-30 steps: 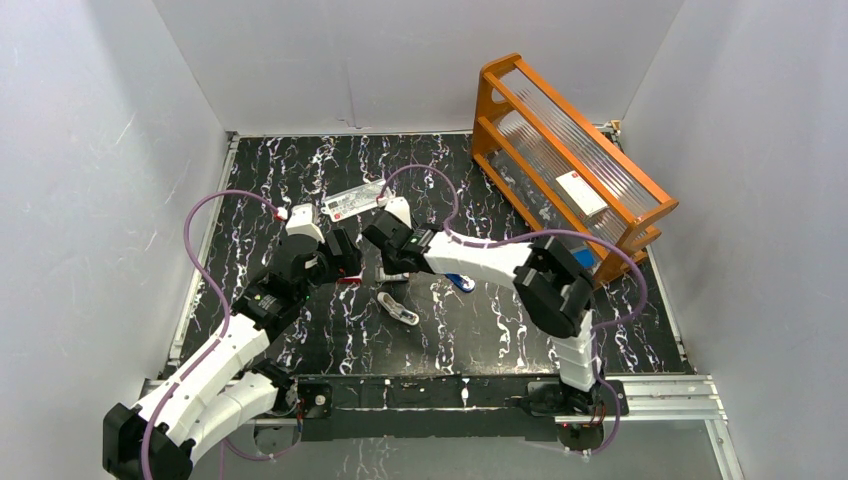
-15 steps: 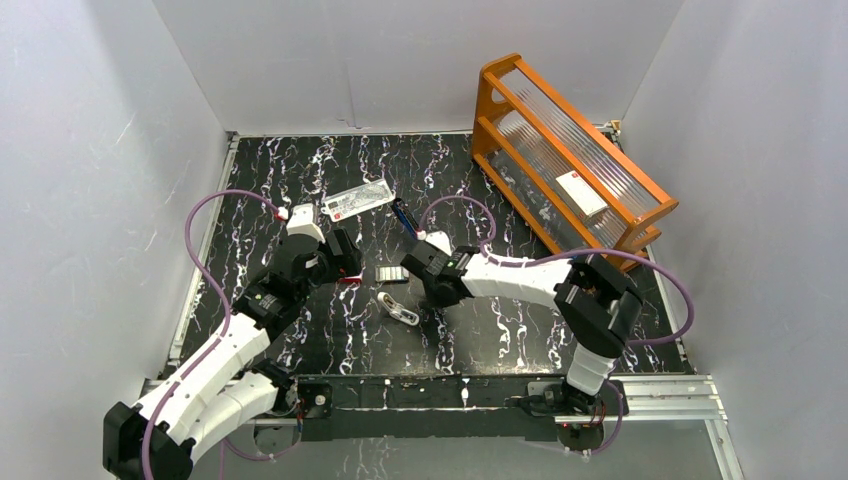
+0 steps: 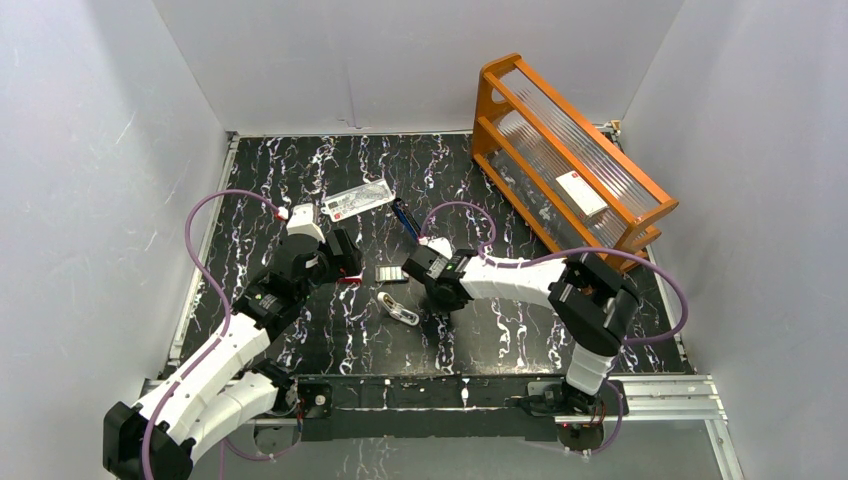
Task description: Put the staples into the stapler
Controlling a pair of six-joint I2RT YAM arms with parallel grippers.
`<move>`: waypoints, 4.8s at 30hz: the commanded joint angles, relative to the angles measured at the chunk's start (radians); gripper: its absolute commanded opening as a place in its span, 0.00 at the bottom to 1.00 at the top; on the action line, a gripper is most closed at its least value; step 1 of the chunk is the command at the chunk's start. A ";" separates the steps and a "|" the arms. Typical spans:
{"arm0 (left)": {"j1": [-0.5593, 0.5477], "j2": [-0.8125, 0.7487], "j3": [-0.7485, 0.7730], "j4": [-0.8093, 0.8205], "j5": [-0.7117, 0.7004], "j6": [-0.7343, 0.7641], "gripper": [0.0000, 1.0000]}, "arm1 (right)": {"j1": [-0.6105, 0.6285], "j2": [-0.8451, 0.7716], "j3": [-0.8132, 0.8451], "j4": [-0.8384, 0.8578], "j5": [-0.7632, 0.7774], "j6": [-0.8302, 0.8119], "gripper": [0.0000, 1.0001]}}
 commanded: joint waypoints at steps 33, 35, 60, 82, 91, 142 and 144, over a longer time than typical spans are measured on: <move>0.002 -0.017 -0.012 0.021 0.002 -0.006 0.88 | -0.015 0.105 0.082 -0.075 0.059 0.147 0.32; 0.002 -0.014 -0.011 0.022 0.004 -0.006 0.88 | -0.015 0.107 0.084 -0.073 0.057 0.144 0.28; 0.002 0.072 0.001 0.067 0.055 -0.023 0.88 | -0.162 -0.165 0.033 0.270 -0.041 -0.408 0.25; 0.002 0.176 0.024 0.096 0.083 -0.021 0.88 | -0.329 -0.049 0.081 0.340 -0.397 -0.776 0.22; 0.002 0.181 0.020 0.102 0.083 -0.022 0.88 | -0.342 -0.035 0.086 0.340 -0.400 -0.790 0.21; 0.002 0.199 0.008 0.104 0.078 -0.014 0.88 | -0.385 0.020 0.075 0.320 -0.481 -0.854 0.17; 0.002 0.200 0.009 0.105 0.078 -0.013 0.88 | -0.386 0.016 0.072 0.321 -0.489 -0.853 0.16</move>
